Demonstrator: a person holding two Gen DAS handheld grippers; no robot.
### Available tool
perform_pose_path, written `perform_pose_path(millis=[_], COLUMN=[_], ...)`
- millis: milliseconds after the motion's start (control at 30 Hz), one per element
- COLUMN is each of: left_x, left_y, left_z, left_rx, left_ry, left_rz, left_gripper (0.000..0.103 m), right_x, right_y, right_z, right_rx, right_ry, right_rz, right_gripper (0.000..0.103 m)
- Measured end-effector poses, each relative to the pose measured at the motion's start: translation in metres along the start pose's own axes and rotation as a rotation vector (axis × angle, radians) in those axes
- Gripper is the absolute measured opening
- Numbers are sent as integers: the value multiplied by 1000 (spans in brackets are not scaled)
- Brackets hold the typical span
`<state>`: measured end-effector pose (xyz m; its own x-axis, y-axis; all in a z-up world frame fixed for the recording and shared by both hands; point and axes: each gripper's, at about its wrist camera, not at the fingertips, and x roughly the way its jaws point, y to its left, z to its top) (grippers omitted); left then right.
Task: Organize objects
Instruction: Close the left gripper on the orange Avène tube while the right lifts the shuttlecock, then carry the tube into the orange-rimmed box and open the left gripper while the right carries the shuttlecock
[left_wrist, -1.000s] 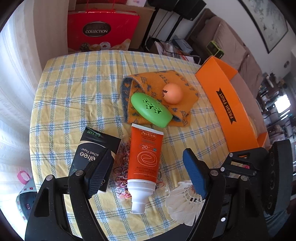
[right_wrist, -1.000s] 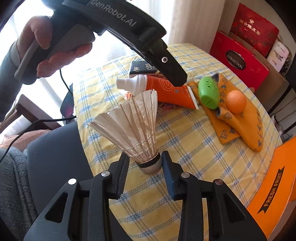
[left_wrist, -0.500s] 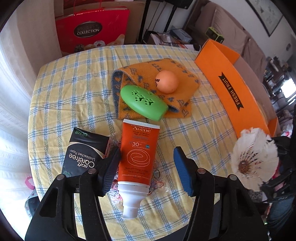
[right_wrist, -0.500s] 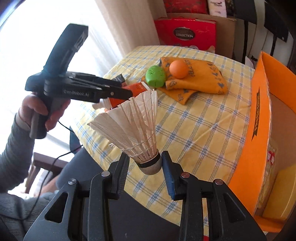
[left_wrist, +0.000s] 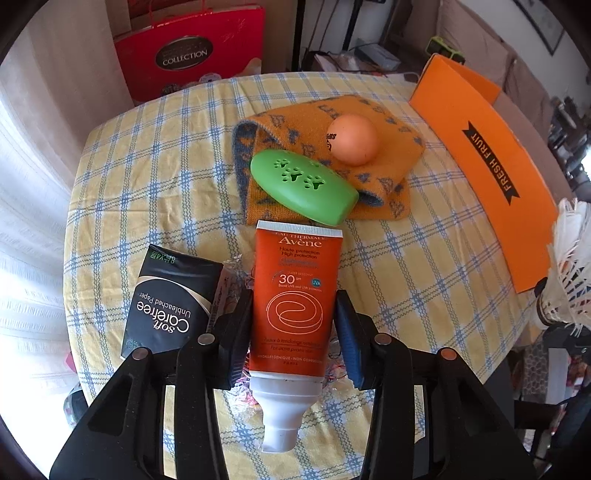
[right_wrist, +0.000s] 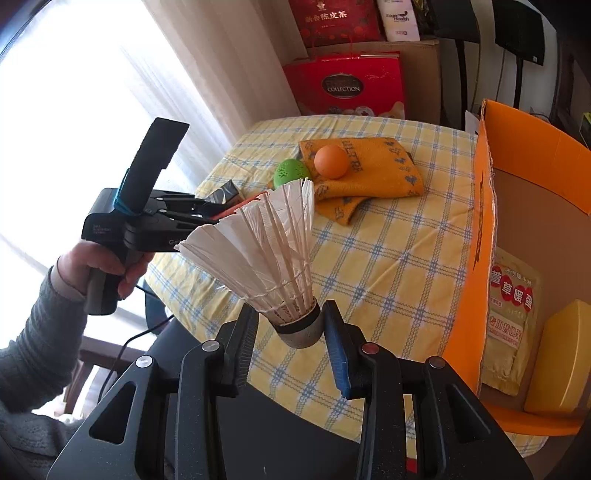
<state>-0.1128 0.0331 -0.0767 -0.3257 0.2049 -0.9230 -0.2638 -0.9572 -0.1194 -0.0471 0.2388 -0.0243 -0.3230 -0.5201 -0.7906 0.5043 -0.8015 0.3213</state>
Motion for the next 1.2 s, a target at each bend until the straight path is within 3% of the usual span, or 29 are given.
perform_pose_path(millis=[300, 633, 933, 1200], left_x=[-34, -80, -105, -105], left_y=[-11, -50, -111, -173], left_z=[-5, 15, 53, 93], left_rx=[31, 82, 183, 240], left_ry=[-56, -158, -208, -212], left_rz=[-36, -150, -246, -313], left_gripper=[39, 39, 39, 39], right_x=[-45, -108, -135, -142], right_y=[-14, -64, -118, -153], right_z=[12, 11, -1, -13], right_rx=[50, 137, 242, 329], right_ry=[-105, -202, -229, -222], right_rz=[2, -163, -283, -326], right_gripper=[36, 36, 36, 36])
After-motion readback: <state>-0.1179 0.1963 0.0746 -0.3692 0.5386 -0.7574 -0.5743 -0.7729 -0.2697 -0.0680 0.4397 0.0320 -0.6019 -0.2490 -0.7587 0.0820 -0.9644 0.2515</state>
